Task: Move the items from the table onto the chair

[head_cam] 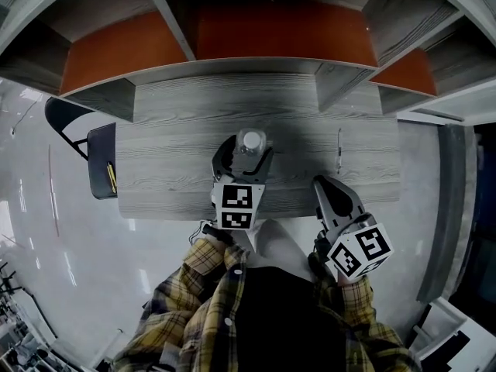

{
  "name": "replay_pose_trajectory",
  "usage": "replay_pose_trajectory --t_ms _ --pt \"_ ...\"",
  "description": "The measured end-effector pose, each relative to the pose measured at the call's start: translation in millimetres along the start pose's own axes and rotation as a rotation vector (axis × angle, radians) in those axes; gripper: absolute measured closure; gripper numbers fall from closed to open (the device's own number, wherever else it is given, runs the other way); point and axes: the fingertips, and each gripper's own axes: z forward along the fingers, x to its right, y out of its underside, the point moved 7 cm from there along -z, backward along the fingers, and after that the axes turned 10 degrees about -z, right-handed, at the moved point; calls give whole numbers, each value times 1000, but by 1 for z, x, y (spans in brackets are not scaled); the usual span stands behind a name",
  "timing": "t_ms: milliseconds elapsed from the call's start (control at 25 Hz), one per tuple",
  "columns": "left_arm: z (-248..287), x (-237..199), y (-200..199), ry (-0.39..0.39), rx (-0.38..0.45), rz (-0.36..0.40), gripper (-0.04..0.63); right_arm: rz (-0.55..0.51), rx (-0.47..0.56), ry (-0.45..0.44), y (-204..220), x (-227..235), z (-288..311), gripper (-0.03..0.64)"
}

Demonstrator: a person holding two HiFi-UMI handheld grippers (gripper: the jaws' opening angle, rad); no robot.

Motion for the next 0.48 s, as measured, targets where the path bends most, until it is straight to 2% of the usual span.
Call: replay_pose_trajectory --t_ms 280,480 --pt "16 -5 11 -54 -9 23 258 26 -26 -8 14 3 -1 599" --pt "16 -4 12 -56 -25 27 282 34 -24 -13 19 5 -2 599"
